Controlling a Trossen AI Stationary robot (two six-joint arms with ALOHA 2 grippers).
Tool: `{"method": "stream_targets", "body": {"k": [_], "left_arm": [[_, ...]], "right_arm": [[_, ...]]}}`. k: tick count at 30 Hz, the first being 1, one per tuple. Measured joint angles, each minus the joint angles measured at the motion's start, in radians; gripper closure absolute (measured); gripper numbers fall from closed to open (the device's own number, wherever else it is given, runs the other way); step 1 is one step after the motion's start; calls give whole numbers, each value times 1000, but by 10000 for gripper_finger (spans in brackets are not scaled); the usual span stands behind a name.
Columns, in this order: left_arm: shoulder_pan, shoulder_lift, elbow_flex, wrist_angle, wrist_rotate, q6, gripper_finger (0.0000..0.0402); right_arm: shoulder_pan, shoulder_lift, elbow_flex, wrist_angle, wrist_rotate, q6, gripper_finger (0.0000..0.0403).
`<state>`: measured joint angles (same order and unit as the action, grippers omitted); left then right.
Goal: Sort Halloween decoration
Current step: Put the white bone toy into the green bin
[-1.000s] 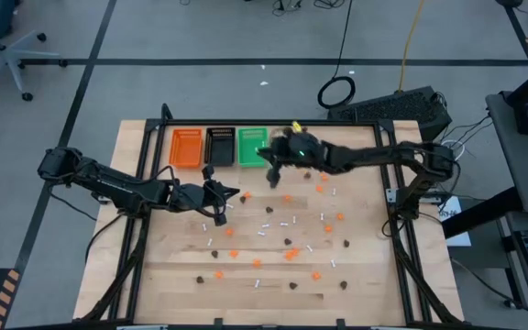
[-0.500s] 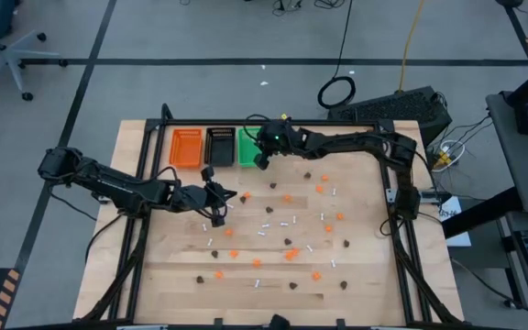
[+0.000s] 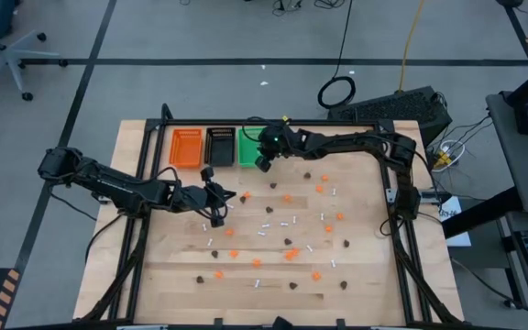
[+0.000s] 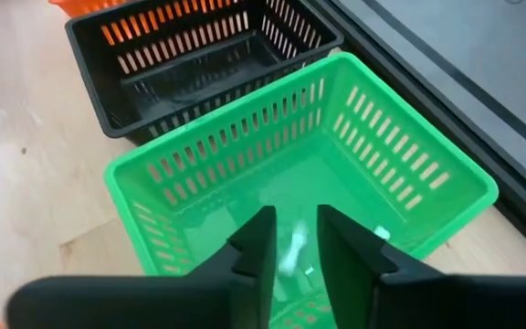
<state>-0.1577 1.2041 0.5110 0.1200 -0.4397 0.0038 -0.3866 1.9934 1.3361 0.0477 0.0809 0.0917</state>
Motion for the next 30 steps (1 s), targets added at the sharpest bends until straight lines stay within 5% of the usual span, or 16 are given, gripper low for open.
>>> {"method": "stream_targets", "body": {"k": [8, 15, 25, 30], "left_arm": [[0, 0, 0, -33, 3, -103, 391], [-2, 0, 0, -160, -19, -246, 370], [-3, 0, 0, -177, -20, -260, 236], [-4, 0, 0, -184, -12, -252, 203]], "right_arm": [[74, -120, 0, -63, -2, -49, 283], [265, -228, -38, -148, 1, -112, 287], [545, -182, -257, 190, 195, -91, 288], [618, -149, -314, 367, 236, -99, 289]]}}
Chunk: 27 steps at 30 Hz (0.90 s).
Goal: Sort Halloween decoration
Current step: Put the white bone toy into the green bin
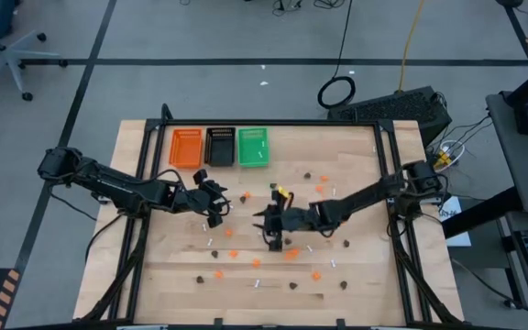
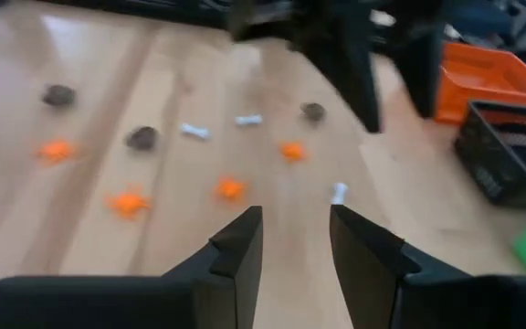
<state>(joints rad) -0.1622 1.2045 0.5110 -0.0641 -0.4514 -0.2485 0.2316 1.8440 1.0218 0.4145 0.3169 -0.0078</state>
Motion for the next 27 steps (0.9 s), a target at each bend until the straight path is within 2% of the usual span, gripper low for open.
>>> {"method": "stream_targets", "body": {"k": [11, 15, 21, 27], "left_arm": [[-4, 32, 0, -9, 34, 6, 201], [-4, 116, 0, -7, 32, 17, 201], [-5, 245, 0, 10, 32, -105, 201], [-12, 312, 1, 44, 26, -112, 201]], "right_arm": [[38, 113, -10, 176, -2, 44, 289], [44, 123, -10, 184, -3, 48, 289], [52, 123, -10, 187, -3, 48, 289], [51, 123, -10, 183, -3, 36, 289]]}}
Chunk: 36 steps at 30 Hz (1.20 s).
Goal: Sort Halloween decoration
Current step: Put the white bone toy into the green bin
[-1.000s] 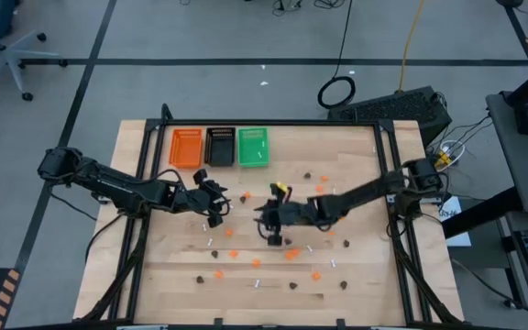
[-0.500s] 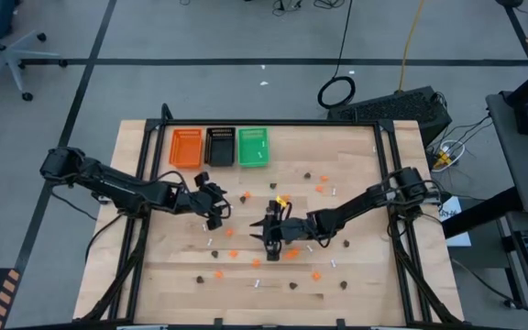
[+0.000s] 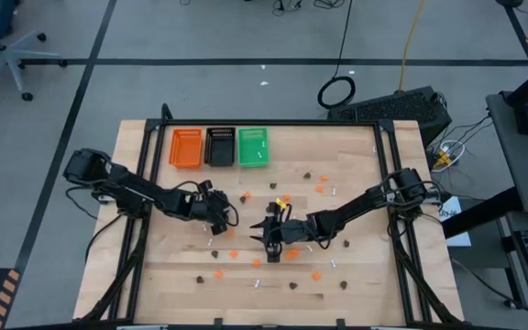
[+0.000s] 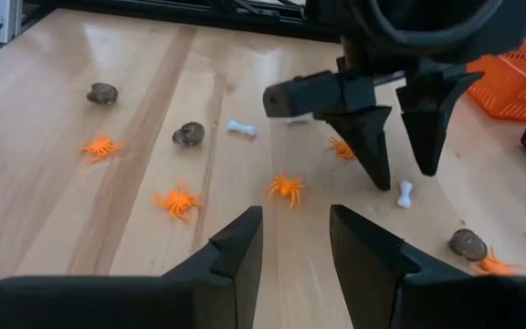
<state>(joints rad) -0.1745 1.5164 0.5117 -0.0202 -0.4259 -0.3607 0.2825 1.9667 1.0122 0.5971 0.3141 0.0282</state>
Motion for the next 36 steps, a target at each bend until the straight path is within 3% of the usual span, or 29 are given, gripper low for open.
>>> {"method": "stream_targets", "body": {"k": [5, 29, 36], "left_arm": [[1, 18, 1, 31, 7, 4, 201], [13, 19, 2, 49, 231, 44, 201], [8, -45, -3, 26, 307, 45, 201]], "right_arm": [[-3, 0, 0, 1, 1, -20, 289], [-37, 0, 0, -3, 2, -75, 289], [-41, 0, 0, -2, 3, -71, 289]]}}
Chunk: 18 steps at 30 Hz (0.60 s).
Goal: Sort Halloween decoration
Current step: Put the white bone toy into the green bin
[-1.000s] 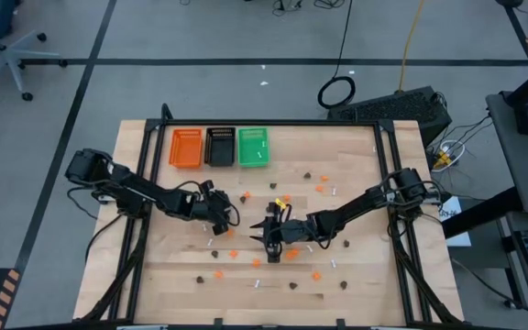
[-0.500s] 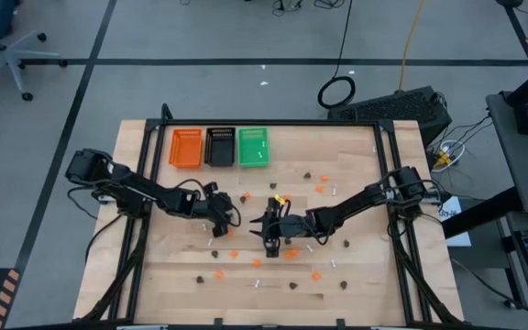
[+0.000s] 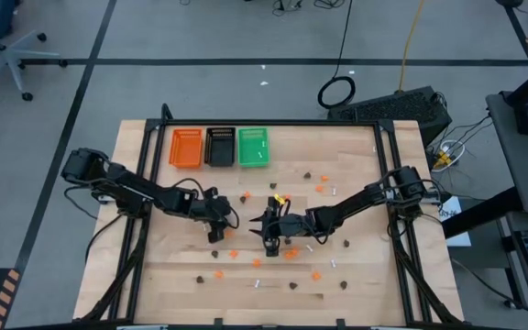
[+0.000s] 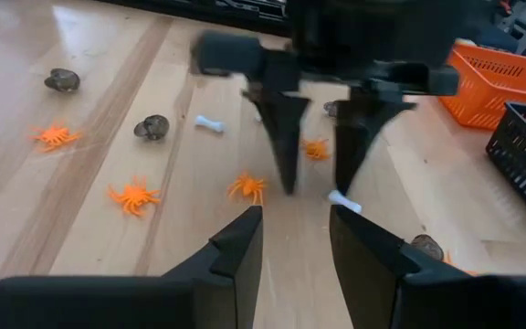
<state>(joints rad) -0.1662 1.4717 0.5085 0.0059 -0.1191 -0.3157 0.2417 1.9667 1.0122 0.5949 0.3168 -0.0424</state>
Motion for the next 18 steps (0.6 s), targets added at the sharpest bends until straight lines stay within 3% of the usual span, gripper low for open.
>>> {"method": "stream_targets", "body": {"k": [4, 9, 14, 18], "left_arm": [[1, -60, -1, -4, -9, 40, 201], [1, -111, 1, 10, -19, 232, 201], [7, -104, 2, 7, -33, 470, 207], [49, -86, 2, 7, -1, 537, 228]], "right_arm": [[0, 0, 0, -1, 0, 3, 289], [0, 0, 0, -1, -3, 3, 289], [1, 0, 0, -11, -3, 2, 289], [2, 0, 0, -89, -3, -2, 289]]}}
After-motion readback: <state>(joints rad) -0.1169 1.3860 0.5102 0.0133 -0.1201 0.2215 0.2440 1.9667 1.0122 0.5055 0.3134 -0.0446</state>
